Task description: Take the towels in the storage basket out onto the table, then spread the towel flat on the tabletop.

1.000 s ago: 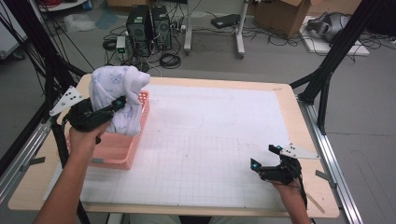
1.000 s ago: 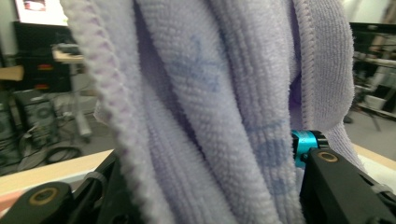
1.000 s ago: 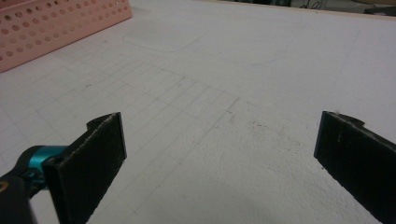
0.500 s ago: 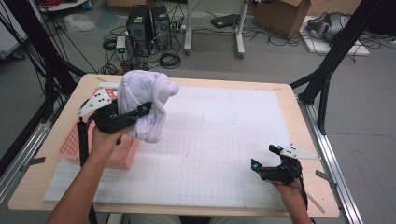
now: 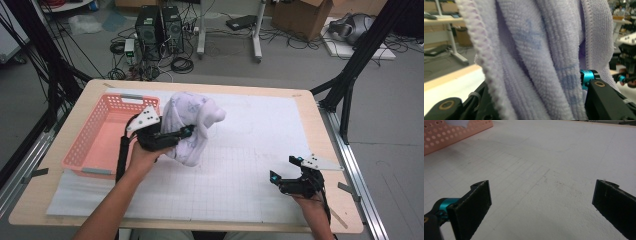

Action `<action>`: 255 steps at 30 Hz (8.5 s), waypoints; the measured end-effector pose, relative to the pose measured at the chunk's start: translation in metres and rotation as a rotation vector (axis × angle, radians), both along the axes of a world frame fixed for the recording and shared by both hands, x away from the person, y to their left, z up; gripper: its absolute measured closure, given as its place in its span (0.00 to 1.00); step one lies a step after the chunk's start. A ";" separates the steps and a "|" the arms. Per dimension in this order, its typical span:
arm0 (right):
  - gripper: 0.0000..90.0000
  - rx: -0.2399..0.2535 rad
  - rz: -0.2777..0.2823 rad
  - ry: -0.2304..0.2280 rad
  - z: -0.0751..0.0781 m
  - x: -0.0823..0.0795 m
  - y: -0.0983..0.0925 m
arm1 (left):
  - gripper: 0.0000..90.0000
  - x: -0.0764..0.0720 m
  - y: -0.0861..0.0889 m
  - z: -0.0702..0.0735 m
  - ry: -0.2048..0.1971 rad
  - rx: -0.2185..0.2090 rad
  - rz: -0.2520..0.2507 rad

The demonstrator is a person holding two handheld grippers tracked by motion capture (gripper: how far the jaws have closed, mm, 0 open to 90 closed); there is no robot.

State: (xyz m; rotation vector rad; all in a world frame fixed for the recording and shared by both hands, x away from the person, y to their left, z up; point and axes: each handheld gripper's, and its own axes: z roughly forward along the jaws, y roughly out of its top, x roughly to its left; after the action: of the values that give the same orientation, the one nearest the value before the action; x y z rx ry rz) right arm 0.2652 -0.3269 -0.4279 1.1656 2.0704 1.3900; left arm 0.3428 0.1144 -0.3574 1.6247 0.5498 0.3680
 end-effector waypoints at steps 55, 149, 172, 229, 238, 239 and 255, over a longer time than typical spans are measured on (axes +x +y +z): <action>0.01 -0.019 -0.019 0.041 -0.006 0.006 0.002 | 0.22 -0.021 -0.013 -0.060 0.194 0.081 0.119; 0.68 -0.078 0.018 0.195 0.011 0.051 0.025 | 0.50 0.009 -0.104 -0.044 0.282 0.284 -0.152; 0.90 -0.229 0.315 0.272 -0.003 0.056 0.102 | 0.88 -0.062 -0.016 -0.062 0.279 0.305 -0.113; 0.83 -0.331 0.006 0.266 0.018 -0.037 -0.038 | 0.61 -0.021 -0.039 -0.062 0.332 0.211 -0.023; 0.64 -0.218 0.076 0.153 0.030 0.013 0.009 | 0.49 0.005 -0.044 -0.082 0.362 0.302 0.142; 0.63 -0.217 0.086 0.152 0.029 0.018 0.015 | 0.49 0.008 -0.046 -0.087 0.375 0.323 0.141; 0.58 -0.107 0.286 0.191 0.028 0.077 0.125 | 0.93 0.006 -0.040 -0.078 0.341 0.382 0.147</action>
State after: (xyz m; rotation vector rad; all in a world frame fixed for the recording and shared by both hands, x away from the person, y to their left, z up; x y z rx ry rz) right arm 0.3422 -0.2017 -0.4002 1.0227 2.4945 1.3108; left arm 0.3484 0.0746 -0.4358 2.0396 0.9020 0.3181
